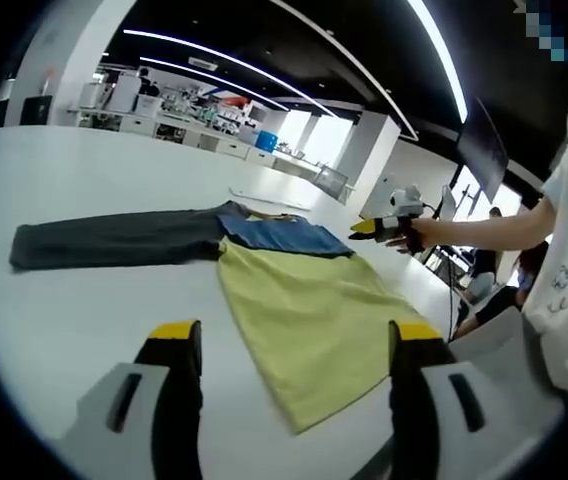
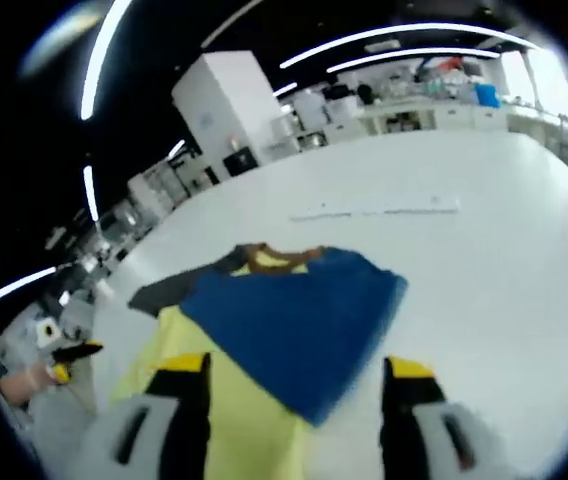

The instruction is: Fold the garment on the visible template until the final outline fits inside the template.

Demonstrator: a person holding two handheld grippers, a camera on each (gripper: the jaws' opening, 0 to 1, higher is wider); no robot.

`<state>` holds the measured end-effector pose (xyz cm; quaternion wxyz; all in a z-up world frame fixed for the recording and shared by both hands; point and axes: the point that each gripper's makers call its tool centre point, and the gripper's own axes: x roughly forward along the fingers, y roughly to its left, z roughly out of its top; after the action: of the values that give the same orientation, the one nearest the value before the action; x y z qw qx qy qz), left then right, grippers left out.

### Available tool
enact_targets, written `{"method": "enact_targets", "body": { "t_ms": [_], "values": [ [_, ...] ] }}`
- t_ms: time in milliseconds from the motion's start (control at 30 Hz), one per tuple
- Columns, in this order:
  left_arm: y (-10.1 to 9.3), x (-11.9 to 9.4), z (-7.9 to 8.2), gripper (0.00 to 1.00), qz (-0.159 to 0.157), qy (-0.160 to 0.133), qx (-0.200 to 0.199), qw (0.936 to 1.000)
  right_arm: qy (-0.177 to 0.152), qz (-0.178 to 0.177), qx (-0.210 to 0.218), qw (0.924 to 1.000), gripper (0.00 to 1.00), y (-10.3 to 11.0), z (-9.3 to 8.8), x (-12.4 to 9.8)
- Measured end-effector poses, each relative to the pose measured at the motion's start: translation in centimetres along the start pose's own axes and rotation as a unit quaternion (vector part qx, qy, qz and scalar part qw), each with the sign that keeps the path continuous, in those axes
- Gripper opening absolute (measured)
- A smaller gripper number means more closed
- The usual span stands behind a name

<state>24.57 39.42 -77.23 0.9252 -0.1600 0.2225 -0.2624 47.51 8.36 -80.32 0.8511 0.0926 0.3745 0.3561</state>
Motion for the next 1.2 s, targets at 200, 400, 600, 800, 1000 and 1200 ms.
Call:
{"method": "enact_targets", "body": {
  "t_ms": [200, 400, 600, 800, 1000, 1200],
  "values": [
    [-0.6, 0.1, -0.3, 0.73, 0.0, 0.005, -0.002, 1.0, 0.017, -0.011, 0.052, 0.9985, 0.45, -1.1, -2.3, -0.3],
    [-0.9, 0.2, -0.5, 0.73, 0.002, 0.007, -0.003, 1.0, 0.015, -0.01, 0.098, 0.995, 0.29, -1.3, -3.1, -0.3],
    [-0.9, 0.2, -0.8, 0.73, 0.004, 0.01, -0.006, 0.9999, 0.017, -0.015, 0.112, 0.9935, 0.17, -1.3, -3.2, 0.0],
    [-0.9, 0.2, -1.2, 0.73, 0.005, 0.015, -0.009, 0.9998, 0.027, -0.026, 0.1, 0.9943, 0.0, -1.4, -3.7, 0.4],
    [-0.8, 0.2, -1.3, 0.72, 0.006, 0.017, -0.011, 0.9998, 0.018, -0.034, 0.092, 0.995, 0.0, -2.2, -2.9, 0.2],
    [-0.8, 0.4, -1.4, 0.72, 0.005, 0.017, -0.013, 0.9997, 0.018, -0.047, 0.074, 0.996, 0.0, -3.3, -2.2, 0.1]
  ]
}}
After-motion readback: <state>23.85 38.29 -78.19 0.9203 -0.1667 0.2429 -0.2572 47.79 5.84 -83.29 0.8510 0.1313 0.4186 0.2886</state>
